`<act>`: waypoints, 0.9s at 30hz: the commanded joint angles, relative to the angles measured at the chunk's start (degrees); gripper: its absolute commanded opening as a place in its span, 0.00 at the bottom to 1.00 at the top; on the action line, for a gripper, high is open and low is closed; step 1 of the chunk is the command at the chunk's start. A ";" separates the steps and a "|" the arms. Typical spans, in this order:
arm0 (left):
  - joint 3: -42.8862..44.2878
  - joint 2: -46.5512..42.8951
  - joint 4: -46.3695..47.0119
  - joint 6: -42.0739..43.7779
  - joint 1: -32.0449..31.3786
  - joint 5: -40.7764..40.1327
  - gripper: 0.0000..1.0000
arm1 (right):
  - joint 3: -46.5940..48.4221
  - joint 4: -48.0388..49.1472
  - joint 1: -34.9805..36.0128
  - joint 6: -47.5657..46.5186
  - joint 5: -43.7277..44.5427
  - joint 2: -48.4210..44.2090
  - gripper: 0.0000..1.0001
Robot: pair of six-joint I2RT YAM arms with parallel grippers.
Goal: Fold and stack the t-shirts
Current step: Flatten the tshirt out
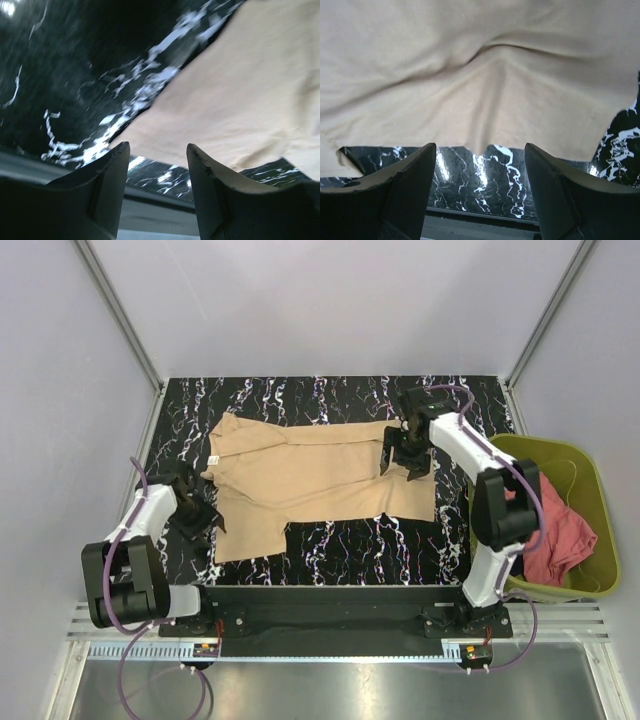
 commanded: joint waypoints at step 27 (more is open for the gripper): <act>-5.20 3.44 -0.90 -4.74 -2.16 -5.03 0.50 | -14.67 4.26 -0.18 2.57 -2.68 -14.16 0.79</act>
